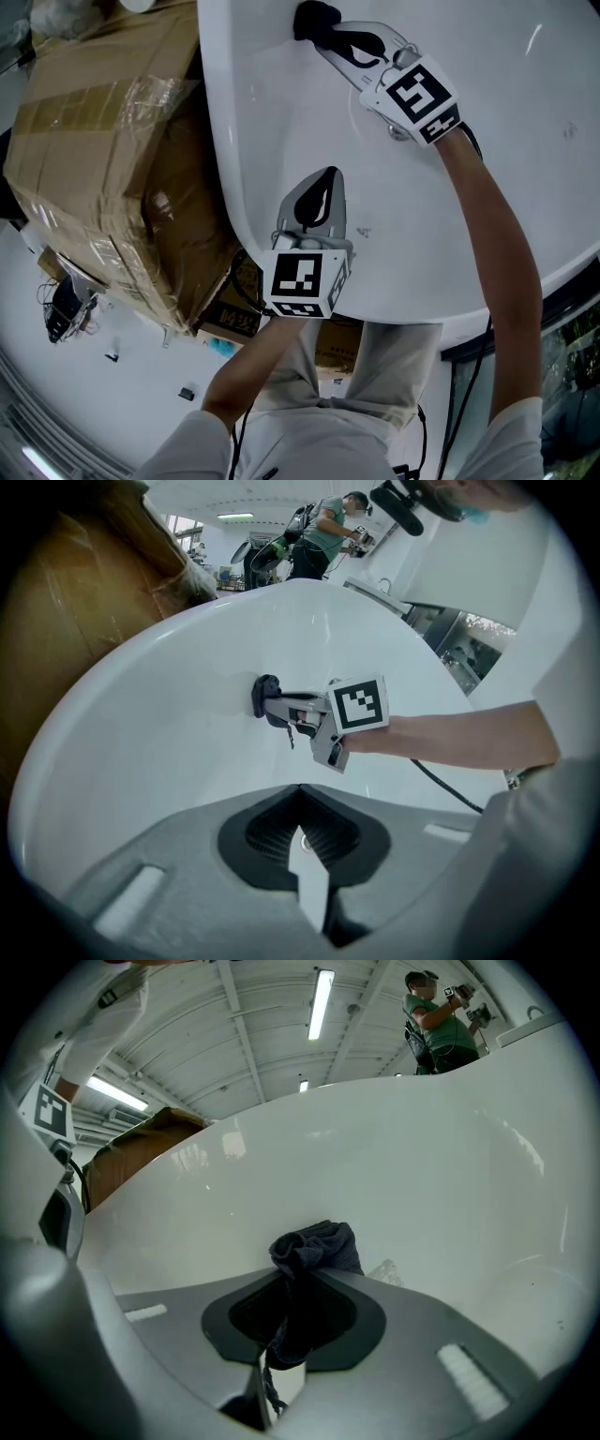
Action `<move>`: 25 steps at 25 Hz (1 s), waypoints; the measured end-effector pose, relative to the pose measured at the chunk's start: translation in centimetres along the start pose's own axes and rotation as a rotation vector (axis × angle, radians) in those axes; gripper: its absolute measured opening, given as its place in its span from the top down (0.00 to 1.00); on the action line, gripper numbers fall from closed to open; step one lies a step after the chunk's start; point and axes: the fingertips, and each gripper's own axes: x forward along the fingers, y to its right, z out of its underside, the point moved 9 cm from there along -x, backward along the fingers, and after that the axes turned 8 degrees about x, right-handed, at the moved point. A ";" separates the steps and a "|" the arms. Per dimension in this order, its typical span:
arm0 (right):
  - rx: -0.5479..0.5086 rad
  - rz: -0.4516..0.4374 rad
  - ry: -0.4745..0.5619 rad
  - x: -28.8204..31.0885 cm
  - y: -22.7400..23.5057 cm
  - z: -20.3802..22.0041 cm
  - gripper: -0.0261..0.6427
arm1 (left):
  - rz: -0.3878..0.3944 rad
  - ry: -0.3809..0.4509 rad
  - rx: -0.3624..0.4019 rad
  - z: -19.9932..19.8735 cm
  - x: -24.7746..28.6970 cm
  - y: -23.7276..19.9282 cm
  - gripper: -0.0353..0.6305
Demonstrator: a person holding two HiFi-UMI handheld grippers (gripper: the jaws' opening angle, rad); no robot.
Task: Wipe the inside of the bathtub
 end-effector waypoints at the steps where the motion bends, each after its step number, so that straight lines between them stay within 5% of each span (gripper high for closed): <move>1: 0.003 -0.007 -0.004 0.0 -0.2 0.2 0.89 | 0.000 -0.001 0.000 0.0 0.0 0.1 0.95; 25: 0.009 -0.185 -0.113 -0.6 -7.3 4.7 0.89 | -0.027 0.000 -0.020 1.5 -1.5 0.2 0.95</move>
